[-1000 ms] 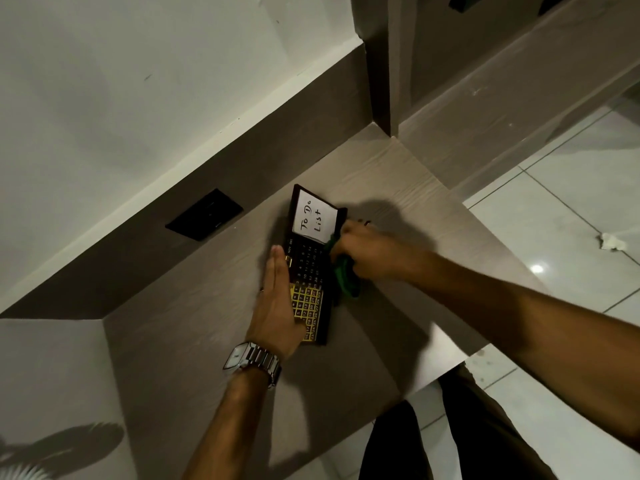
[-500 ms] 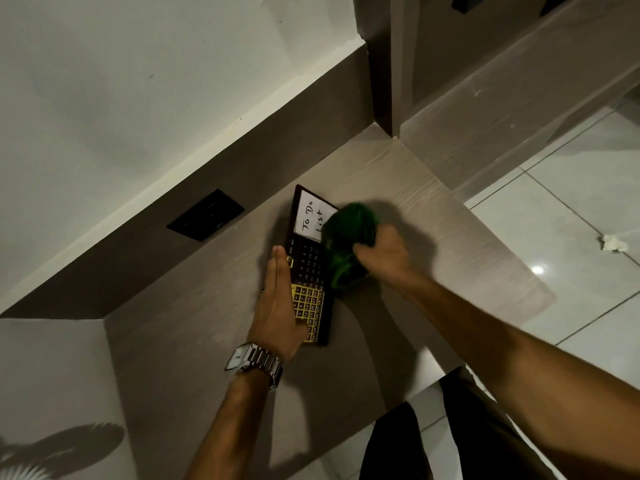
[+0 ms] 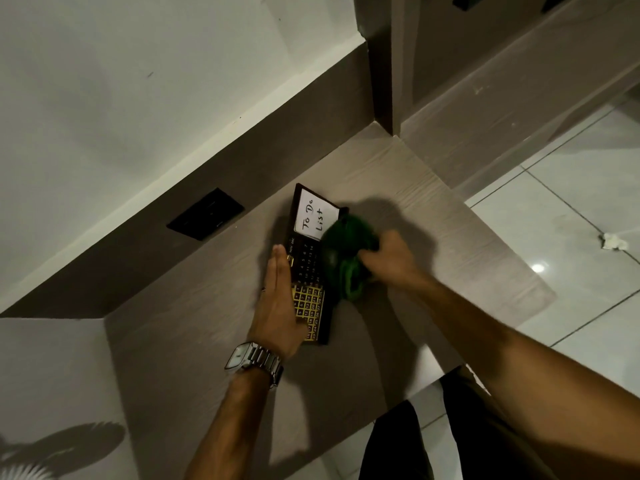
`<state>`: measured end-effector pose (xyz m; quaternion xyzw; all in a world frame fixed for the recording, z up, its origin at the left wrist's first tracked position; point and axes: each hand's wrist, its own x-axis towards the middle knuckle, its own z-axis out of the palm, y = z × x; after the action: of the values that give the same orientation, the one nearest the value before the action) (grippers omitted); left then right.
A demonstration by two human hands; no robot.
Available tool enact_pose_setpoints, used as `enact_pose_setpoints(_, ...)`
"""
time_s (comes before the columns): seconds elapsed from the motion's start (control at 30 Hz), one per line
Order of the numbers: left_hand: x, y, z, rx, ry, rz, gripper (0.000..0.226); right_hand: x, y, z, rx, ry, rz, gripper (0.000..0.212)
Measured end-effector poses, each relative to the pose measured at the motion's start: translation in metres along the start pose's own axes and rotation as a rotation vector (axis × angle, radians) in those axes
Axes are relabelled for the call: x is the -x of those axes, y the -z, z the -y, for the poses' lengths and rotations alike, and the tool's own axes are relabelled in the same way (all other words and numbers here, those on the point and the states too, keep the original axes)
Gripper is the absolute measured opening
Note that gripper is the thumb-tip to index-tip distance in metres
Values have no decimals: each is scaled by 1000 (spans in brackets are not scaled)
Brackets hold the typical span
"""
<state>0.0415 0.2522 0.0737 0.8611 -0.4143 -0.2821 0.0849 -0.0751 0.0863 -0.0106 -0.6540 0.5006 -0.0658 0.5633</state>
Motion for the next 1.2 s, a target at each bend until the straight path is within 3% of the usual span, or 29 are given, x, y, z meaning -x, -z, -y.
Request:
enact_pose_setpoints(0.1,-1,-1,1,0,-4,-7,128,-27,16,22,-237,27,-242,30)
enact_pose_setpoints(0.2,-2,-2,2,1,-8,-8,127,-11,-5,12,-81,24,-194,26)
enact_pose_setpoints(0.27,-2,-2,3,7,-9,-16,127,23,-27,-9,85,28,-55,26)
enact_pose_setpoints(0.37,-1,-3,2,25,-9,-29,125,50,-34,-23,148,63,126,23)
enact_pose_setpoints(0.57,-1,-1,1,0,1,-10,125,-7,-4,15,61,57,-134,25)
enact_pose_setpoints(0.77,-2,-2,0,24,7,-26,124,65,-38,-25,274,95,318,17)
enact_pose_setpoints(0.83,-2,-2,1,14,-1,-22,125,45,-24,-15,252,94,222,10)
enact_pose_setpoints(0.93,-3,-3,4,-11,2,-13,129,5,-2,8,121,87,-85,19)
enact_pose_setpoints(1.0,-2,-3,5,-14,-5,-17,129,5,-6,8,113,100,-148,22)
enact_pose_setpoints(1.1,-3,-4,5,0,-19,-37,127,41,-28,-12,296,145,96,23)
enact_pose_setpoints(1.2,-2,-3,3,12,-18,-38,126,53,-20,-14,182,213,209,19)
